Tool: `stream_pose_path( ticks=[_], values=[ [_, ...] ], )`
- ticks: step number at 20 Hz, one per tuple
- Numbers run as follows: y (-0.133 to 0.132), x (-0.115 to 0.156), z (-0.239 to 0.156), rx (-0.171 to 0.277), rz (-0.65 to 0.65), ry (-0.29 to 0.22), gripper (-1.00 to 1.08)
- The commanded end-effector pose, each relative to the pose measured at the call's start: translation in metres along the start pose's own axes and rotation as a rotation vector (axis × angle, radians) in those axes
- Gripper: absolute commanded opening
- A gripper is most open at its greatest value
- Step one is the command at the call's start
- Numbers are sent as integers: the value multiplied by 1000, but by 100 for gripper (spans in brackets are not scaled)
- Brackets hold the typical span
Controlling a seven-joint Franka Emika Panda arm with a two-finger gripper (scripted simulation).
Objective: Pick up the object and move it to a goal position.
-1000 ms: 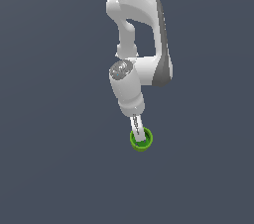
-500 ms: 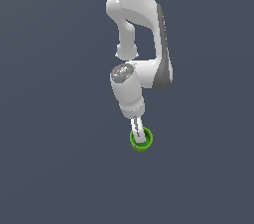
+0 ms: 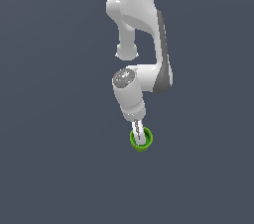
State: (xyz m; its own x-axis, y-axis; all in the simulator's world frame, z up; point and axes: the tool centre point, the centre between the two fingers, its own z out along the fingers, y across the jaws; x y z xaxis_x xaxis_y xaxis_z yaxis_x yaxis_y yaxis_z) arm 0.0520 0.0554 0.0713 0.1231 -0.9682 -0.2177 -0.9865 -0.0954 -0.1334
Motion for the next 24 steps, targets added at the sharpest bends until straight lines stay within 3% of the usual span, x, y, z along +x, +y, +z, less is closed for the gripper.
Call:
stream_pose_path(
  ticks=[1, 13, 24],
  values=[
    [0, 0, 0, 0, 0, 0, -100],
    [-2, 1, -12, 0, 0, 0, -100],
    [-12, 11, -101, 0, 2, 1, -100]
  ],
)
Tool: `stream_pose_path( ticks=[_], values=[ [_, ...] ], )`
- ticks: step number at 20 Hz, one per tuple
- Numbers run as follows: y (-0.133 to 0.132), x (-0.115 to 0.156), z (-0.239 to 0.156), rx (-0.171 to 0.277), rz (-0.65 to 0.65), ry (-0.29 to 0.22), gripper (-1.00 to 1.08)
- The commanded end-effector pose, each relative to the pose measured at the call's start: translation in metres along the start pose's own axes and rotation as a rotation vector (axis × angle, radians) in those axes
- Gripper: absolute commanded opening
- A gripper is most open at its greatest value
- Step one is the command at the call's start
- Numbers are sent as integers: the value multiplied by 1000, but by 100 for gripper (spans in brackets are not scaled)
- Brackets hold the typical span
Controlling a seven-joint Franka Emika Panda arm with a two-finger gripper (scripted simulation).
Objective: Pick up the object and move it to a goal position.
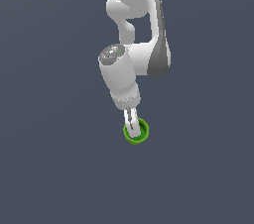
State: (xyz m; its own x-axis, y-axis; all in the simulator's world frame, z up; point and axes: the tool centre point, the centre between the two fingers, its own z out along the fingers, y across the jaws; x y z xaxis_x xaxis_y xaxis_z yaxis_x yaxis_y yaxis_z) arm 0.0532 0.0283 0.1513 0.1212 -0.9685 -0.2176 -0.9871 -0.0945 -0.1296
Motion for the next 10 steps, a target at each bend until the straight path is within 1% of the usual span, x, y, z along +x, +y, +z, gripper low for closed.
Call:
stream_pose_path(
  ticks=[1, 6, 10],
  values=[
    [-4, 3, -28, 3, 0, 1, -100],
    [-11, 8, -74, 3, 0, 2, -100],
    [-15, 10, -99, 3, -1, 2, -100]
  ],
)
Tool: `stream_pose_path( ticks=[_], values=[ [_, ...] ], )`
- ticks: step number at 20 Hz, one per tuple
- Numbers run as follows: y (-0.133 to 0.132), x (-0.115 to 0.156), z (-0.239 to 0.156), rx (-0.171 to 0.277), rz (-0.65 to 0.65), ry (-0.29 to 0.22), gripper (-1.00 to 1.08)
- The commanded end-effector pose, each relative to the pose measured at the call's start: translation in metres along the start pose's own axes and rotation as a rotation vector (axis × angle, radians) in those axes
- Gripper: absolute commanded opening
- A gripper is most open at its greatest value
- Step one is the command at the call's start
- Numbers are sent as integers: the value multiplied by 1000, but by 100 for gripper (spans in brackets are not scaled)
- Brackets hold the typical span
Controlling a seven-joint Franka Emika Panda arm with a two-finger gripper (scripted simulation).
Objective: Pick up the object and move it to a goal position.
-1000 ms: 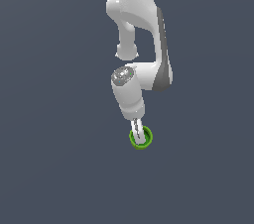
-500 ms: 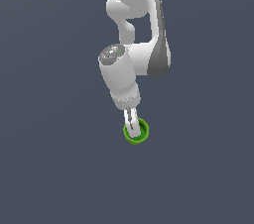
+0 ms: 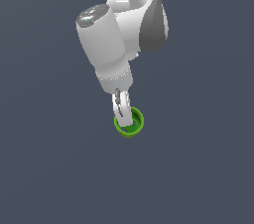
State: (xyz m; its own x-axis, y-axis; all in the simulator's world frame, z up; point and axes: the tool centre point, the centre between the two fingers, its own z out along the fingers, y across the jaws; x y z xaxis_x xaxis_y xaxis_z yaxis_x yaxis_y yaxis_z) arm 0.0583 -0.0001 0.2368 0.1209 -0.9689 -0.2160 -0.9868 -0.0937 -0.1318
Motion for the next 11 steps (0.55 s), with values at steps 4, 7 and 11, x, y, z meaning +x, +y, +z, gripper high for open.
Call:
stream_pose_path(
  ticks=[4, 7, 11],
  values=[
    [-5, 2, -25, 1, -2, 0, -100],
    [-6, 2, -29, 1, -2, -1, -100],
    [-7, 2, -27, 1, -2, -2, -100]
  ],
)
